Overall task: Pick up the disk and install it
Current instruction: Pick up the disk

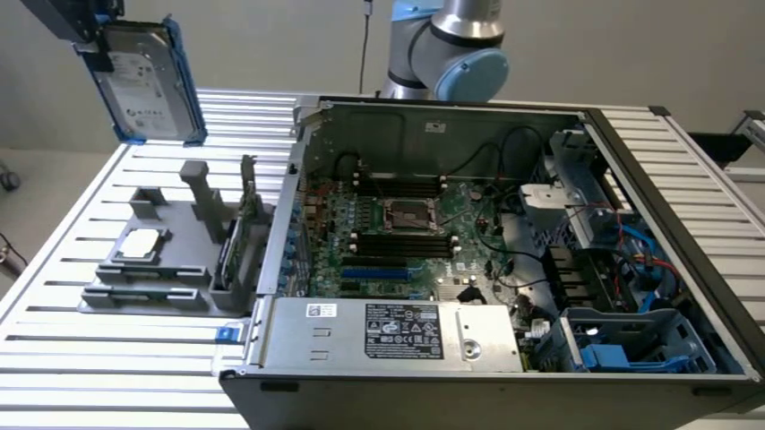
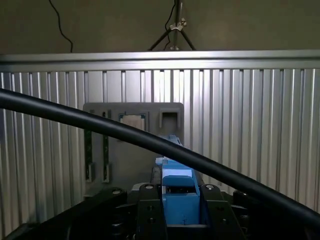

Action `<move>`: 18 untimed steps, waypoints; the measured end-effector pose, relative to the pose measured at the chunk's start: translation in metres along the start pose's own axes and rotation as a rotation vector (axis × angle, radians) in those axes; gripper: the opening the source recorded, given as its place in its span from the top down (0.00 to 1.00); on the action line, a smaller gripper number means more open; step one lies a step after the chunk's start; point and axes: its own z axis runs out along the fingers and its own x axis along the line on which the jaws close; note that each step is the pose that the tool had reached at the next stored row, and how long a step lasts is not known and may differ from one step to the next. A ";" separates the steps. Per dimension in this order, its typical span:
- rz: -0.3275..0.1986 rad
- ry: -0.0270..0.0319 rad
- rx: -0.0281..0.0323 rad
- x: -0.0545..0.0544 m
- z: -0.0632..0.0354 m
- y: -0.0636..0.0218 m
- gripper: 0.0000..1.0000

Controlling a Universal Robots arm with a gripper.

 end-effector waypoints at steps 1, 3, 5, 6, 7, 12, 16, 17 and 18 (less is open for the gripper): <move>0.000 0.0000 -0.0006 0.001 -0.0046 -0.0024 0.68; 0.000 0.0000 -0.0024 0.002 -0.0141 -0.0072 0.68; 0.000 0.0000 -0.0043 0.004 -0.0216 -0.0122 0.68; 0.000 0.0001 -0.0053 0.005 -0.0247 -0.0151 0.68; 0.000 0.0002 -0.0059 0.006 -0.0275 -0.0182 0.68; -0.001 0.0002 -0.0100 0.014 -0.0350 -0.0399 0.68; -0.001 0.0002 -0.0142 0.020 -0.0397 -0.0575 0.68; -0.001 0.0002 -0.0153 0.022 -0.0408 -0.0621 0.68; -0.001 0.0002 -0.0164 0.023 -0.0419 -0.0666 0.68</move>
